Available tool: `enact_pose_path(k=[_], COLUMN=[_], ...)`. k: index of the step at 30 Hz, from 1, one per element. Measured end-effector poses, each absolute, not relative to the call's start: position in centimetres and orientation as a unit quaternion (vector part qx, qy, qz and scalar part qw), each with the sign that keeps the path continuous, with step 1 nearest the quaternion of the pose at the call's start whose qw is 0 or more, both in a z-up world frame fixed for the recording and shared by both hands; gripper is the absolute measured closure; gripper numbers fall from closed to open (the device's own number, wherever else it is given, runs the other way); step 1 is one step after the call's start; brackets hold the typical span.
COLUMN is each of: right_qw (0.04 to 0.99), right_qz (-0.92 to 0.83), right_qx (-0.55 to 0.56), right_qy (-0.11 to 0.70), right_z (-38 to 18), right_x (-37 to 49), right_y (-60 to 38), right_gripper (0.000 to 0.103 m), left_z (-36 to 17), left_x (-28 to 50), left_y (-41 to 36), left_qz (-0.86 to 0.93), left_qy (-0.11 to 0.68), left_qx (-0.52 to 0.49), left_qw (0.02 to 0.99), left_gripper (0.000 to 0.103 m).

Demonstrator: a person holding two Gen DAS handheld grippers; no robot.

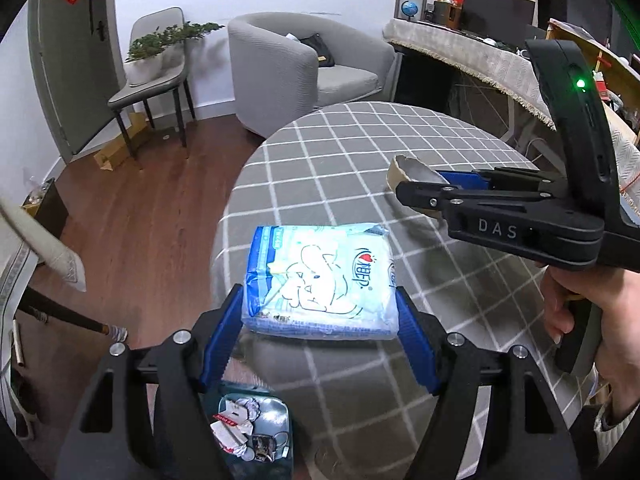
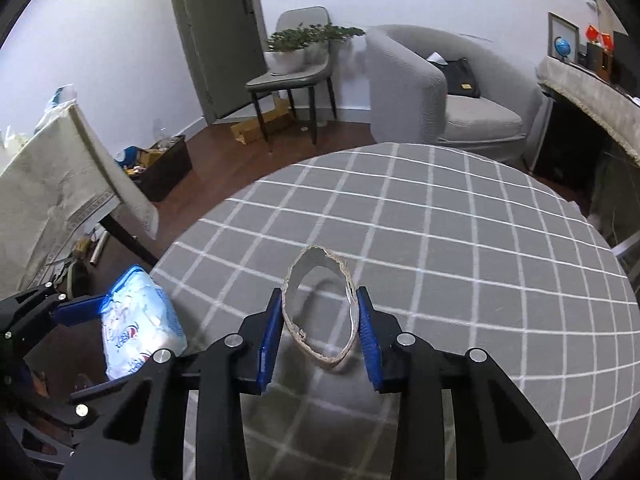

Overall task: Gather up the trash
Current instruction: 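Carry the tissue pack and tape roll over the teal bin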

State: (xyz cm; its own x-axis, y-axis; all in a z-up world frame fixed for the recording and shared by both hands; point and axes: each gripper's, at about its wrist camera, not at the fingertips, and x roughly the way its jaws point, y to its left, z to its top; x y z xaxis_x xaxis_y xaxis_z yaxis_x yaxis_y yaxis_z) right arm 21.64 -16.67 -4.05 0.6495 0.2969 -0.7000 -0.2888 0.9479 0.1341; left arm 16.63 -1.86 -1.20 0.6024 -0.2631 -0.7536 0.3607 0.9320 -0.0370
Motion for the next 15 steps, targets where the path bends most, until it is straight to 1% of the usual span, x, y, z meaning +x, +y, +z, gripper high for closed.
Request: enact_pose_path(k=[8,15], right_qw=[0.906,0.905], right_qz=[0.185,0.199], right_qx=[0.0,-0.007], right_qy=[0.379,0.376], right_z=[-3.9,-4.0], right_x=[18.5,16.1], right_y=[-13.5,-11.4], right_gripper=[0.067,0.067], left_z=[-1.0,-2.1], left_x=[13.6,11.7], left_y=[0.8,3.8], left_qz=[-0.158,-0.129], left_qy=[0.401,0.409], left_qx=[0.054,0.032], left_qw=[0.901,0.903], left_gripper=[0.028,0.028])
